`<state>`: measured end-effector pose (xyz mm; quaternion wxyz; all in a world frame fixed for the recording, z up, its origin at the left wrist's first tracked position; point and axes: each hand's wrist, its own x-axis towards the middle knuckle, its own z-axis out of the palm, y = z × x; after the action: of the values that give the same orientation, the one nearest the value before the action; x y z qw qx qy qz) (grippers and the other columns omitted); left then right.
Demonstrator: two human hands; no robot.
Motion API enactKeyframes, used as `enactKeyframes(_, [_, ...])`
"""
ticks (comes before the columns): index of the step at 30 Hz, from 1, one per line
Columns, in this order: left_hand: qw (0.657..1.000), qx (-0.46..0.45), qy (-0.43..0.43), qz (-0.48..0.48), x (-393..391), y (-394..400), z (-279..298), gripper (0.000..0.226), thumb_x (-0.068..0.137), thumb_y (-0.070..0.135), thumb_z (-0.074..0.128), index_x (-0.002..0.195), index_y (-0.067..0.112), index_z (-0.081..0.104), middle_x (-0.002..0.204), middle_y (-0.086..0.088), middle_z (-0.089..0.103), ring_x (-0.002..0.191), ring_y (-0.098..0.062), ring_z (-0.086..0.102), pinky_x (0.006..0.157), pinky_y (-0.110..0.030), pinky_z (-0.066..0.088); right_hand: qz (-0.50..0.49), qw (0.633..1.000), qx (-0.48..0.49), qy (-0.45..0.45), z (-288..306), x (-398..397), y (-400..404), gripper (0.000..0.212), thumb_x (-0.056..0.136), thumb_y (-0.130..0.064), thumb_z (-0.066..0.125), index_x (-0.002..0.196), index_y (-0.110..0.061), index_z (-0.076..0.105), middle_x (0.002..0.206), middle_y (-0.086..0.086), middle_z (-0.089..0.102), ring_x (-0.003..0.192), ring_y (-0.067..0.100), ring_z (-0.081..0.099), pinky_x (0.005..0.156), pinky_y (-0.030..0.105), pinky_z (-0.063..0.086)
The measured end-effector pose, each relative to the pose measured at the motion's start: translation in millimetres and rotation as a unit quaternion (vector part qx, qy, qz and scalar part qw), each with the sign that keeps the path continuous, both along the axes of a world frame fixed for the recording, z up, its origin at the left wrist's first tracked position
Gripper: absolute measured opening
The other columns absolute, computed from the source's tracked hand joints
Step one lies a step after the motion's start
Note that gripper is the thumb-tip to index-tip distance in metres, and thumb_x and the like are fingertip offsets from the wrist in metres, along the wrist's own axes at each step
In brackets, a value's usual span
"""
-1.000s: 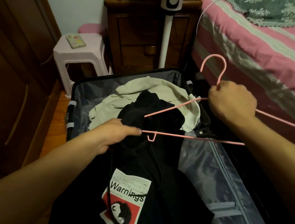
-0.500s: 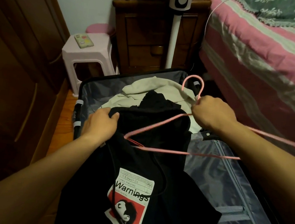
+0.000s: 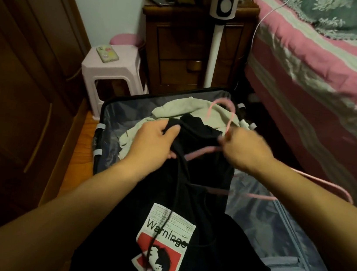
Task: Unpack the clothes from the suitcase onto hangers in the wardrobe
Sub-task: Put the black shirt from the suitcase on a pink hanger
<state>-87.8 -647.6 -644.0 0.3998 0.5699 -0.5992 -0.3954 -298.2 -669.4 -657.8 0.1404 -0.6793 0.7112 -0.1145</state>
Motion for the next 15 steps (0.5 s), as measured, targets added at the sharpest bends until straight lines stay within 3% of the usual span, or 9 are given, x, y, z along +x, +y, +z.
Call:
enactKeyframes(2, [0.99, 0.018, 0.047, -0.134, -4.8, 6.4, 4.4, 0.018, 0.104, 0.011, 0.054, 0.11, 0.01, 0.07, 0.085, 0.004, 0.075, 0.077, -0.004, 0.071, 0.07, -0.017, 0.054, 0.028, 0.994, 0.096, -0.031, -19.8, 3.1, 1.4, 0.028, 0.1, -0.036, 0.045, 0.085, -0.015, 0.056, 0.102, 0.018, 0.064, 0.103, 0.038, 0.06, 0.079, 0.037, 0.041])
enactKeyframes(4, [0.962, 0.074, 0.004, -0.264, 5.0, 6.2, -1.0, 0.029, 0.103, 0.009, 0.055, 0.129, 0.019, 0.063, 0.108, 0.001, 0.076, 0.102, -0.011, 0.07, 0.092, -0.024, 0.054, -0.041, 0.988, 0.086, -0.125, -25.2, -3.3, 3.4, 0.031, 0.099, -0.034, 0.046, 0.089, -0.009, 0.061, 0.095, 0.016, 0.062, 0.094, 0.037, 0.06, 0.075, 0.037, 0.042])
enactKeyframes(5, [0.963, 0.065, -0.044, -0.258, 15.3, 0.7, -6.9, 0.038, 0.102, 0.008, 0.055, 0.136, 0.024, 0.057, 0.116, 0.001, 0.074, 0.112, -0.012, 0.067, 0.101, -0.025, 0.05, -0.1, 0.976, 0.064, -0.182, -27.5, -9.1, 4.0, 0.031, 0.098, -0.032, 0.047, 0.09, -0.008, 0.063, 0.097, 0.018, 0.065, 0.092, 0.038, 0.061, 0.075, 0.038, 0.045])
enactKeyframes(7, [0.975, -0.014, -0.19, -0.117, 45.1, -19.6, -23.4, 0.045, 0.102, 0.01, 0.054, 0.144, 0.024, 0.051, 0.133, 0.001, 0.064, 0.127, -0.015, 0.057, 0.111, -0.025, 0.04, -0.191, 0.943, 0.03, -0.272, -30.3, -20.6, 6.2, 0.031, 0.09, -0.034, 0.048, 0.081, -0.009, 0.062, 0.097, 0.02, 0.068, 0.086, 0.037, 0.062, 0.078, 0.041, 0.052])
enactKeyframes(9, [0.961, 0.004, -0.274, -0.025, 78.7, -36.2, -37.8, 0.051, 0.103, 0.021, 0.054, 0.152, 0.027, 0.042, 0.151, -0.002, 0.046, 0.139, -0.02, 0.044, 0.118, -0.033, 0.032, -0.224, 0.917, 0.006, -0.33, -41.3, -36.5, 5.2, 0.037, 0.075, -0.044, 0.048, 0.074, -0.012, 0.066, 0.086, 0.017, 0.07, 0.081, 0.041, 0.066, 0.079, 0.055, 0.056])
enactKeyframes(12, [0.961, 0.07, -0.258, -0.069, 104.7, -44.8, -62.9, 0.057, 0.104, 0.029, 0.053, 0.155, 0.042, 0.032, 0.159, 0.007, 0.037, 0.143, -0.016, 0.04, 0.121, -0.043, 0.032, -0.236, 0.896, -0.017, -0.376, -60.4, -53.9, 1.6, 0.03, 0.066, -0.051, 0.05, 0.068, -0.029, 0.07, 0.069, 0.01, 0.066, 0.075, 0.042, 0.065, 0.075, 0.065, 0.053])
enactKeyframes(15, [0.98, 0.059, -0.157, -0.109, 93.0, -41.5, -68.8, 0.045, 0.103, 0.016, 0.054, 0.133, 0.049, 0.055, 0.135, 0.019, 0.061, 0.131, -0.008, 0.054, 0.114, -0.034, 0.043, -0.229, 0.894, -0.06, -0.381, -31.1, -36.2, 13.6, 0.03, 0.078, -0.041, 0.051, 0.063, -0.018, 0.064, 0.063, 0.004, 0.061, 0.068, 0.036, 0.062, 0.071, 0.059, 0.054])
